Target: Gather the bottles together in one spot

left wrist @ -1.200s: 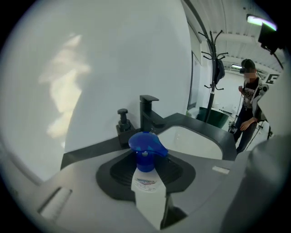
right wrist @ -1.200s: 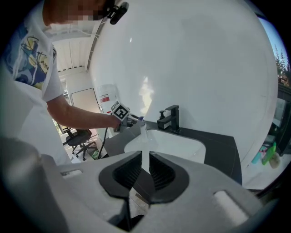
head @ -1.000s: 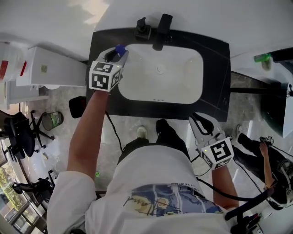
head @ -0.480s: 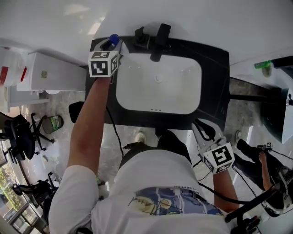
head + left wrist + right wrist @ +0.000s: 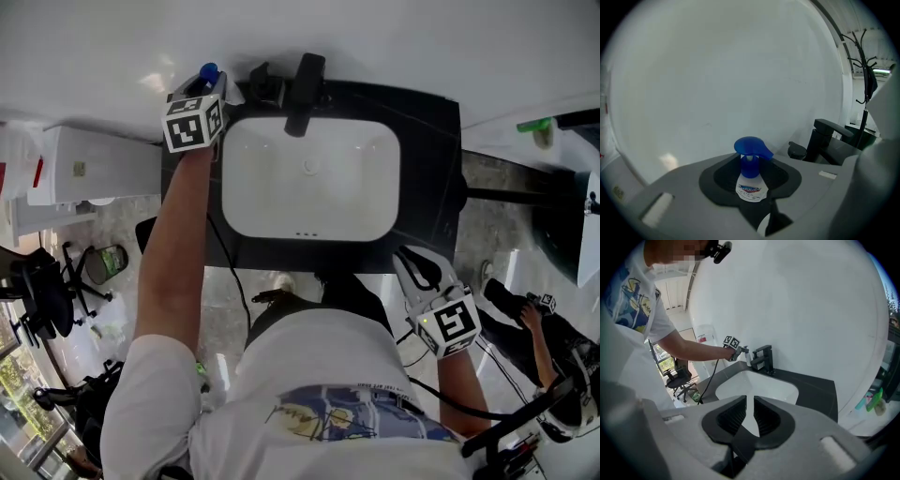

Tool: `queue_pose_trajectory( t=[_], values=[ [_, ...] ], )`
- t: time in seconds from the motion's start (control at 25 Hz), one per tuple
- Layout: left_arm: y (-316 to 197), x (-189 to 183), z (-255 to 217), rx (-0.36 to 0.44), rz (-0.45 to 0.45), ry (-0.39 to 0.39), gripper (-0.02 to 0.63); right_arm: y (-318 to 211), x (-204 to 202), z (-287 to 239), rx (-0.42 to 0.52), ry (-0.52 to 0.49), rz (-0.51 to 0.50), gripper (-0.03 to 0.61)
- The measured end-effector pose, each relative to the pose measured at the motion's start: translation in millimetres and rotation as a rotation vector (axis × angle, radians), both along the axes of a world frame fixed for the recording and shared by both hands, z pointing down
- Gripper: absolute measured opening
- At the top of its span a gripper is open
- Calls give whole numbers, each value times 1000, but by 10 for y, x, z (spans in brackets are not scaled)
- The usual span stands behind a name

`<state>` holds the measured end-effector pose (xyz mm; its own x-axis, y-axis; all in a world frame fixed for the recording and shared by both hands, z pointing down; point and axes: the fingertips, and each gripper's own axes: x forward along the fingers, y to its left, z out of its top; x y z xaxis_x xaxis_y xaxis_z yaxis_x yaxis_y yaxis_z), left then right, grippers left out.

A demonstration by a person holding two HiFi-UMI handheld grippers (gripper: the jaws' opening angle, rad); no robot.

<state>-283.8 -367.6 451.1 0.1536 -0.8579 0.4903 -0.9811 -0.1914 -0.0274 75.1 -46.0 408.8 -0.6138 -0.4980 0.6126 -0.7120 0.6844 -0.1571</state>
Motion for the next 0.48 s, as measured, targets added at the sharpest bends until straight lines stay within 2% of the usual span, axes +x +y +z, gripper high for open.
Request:
queue_pose_trajectory(
  t=[0.48],
  values=[
    [10, -2, 53, 18, -19, 10, 130, -186, -25, 12, -4, -11, -29, 51]
  ],
)
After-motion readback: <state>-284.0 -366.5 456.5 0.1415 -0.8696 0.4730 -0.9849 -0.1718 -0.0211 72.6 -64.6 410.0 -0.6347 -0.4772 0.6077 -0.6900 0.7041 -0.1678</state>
